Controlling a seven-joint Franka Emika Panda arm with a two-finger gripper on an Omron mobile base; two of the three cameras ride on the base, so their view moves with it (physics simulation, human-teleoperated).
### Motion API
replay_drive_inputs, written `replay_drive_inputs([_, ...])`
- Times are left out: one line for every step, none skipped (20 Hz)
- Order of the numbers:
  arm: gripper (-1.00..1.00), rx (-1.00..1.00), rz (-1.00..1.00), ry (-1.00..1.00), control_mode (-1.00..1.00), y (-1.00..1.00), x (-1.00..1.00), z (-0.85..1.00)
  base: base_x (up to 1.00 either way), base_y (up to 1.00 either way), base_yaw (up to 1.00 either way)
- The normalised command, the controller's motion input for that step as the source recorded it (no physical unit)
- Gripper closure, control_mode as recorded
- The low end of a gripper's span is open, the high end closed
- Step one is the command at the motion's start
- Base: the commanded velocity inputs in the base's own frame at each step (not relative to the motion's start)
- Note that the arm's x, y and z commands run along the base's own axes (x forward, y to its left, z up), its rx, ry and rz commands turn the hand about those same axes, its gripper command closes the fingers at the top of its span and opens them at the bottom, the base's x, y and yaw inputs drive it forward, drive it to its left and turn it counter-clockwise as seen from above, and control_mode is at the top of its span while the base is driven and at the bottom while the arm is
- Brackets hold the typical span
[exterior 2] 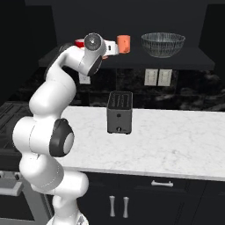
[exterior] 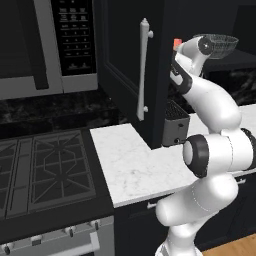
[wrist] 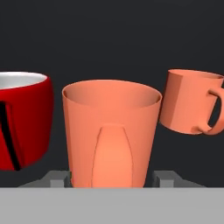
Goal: Gather all objects into one cabinet and sort the glasses and bowls to opposite sides.
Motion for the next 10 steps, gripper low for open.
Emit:
replay_drive_inputs([-1.00, 0.00, 0.00, 0.00, -1.00, 0.00, 0.00, -0.16, 0.00, 0.00, 0.00])
replay_drive_inputs([-1.00, 0.00, 0.00, 0.00, -1.00, 0.00, 0.00, -0.10, 0.00, 0.00, 0.00])
replay_drive_inputs([-1.00, 0.00, 0.00, 0.00, -1.00, 0.00, 0.00, 0.00, 0.00, 0.00, 0.00])
replay_drive_inputs([-1.00, 0.00, 0.00, -0.02, -1.00, 0.00, 0.00, 0.00, 0.00, 0.00, 0.00])
replay_drive_inputs([-1.00, 0.00, 0.00, -0.06, -1.00, 0.00, -0.06, 0.00, 0.00, 0.00, 0.00])
replay_drive_inputs([-1.00, 0.00, 0.00, -0.07, -1.00, 0.00, -0.11, 0.14, 0.00, 0.00, 0.00])
replay_drive_inputs([-1.00, 0.00, 0.00, -0.05, -1.00, 0.00, -0.23, 0.30, 0.00, 0.00, 0.00])
replay_drive_inputs([-1.00, 0.09, 0.00, 0.00, -1.00, 0.00, -0.23, 0.23, 0.00, 0.00, 0.00])
replay_drive_inputs([-1.00, 0.18, 0.00, 0.00, -1.00, 0.00, -0.47, 0.44, 0.00, 0.00, 0.00])
replay_drive_inputs([-1.00, 0.20, 0.00, -0.01, -1.00, 0.00, -0.57, 0.46, 0.00, 0.00, 0.00])
